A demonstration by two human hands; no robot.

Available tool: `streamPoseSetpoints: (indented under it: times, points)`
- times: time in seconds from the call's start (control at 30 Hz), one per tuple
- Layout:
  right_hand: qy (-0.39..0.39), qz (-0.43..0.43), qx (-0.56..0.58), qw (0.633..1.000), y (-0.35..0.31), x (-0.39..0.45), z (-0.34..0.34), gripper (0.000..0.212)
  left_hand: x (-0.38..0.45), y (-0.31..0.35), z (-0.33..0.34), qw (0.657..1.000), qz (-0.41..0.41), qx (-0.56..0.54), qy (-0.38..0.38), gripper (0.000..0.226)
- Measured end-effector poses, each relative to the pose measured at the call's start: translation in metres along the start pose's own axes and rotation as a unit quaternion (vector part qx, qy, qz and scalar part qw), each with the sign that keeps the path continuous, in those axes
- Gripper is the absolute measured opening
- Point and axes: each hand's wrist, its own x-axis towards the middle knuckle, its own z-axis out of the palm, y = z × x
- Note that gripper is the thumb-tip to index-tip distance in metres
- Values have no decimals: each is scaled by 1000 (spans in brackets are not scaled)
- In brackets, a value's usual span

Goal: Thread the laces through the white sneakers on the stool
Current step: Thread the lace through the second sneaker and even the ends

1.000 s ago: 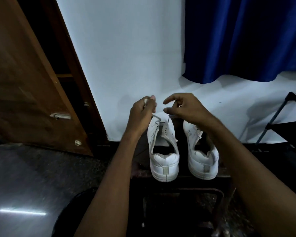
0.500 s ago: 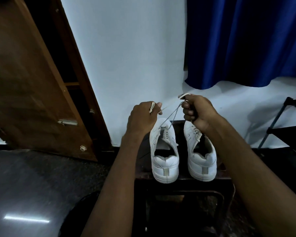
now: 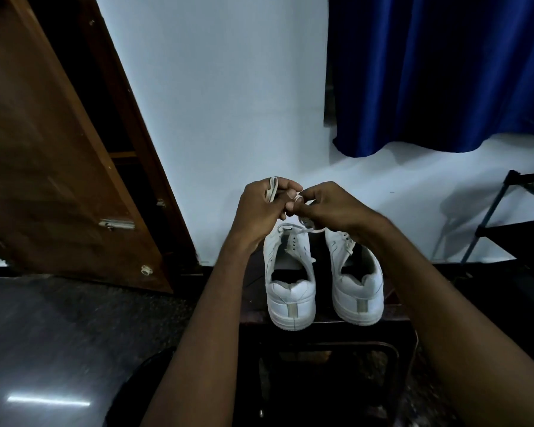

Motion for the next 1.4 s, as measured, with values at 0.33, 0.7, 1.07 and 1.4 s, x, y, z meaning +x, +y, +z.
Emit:
streamPoseSetpoints:
  times: [0.33,0.7,1.07,1.4]
  points:
    - [228,81,169,956,7,6,-3,26,1,-11,-13,991,-51,-81,89,17]
    - [69,-33,-221,972,10,11,15,18,1,-12,-5,993,-75,90,-26,33]
    - [217,108,141,960,18,12,-6,35,-4,-4,-23,976,-131,153,-77,48]
    - [113,112,140,977,3,9,2,34,4,4,14,914,-327,-240,6,23]
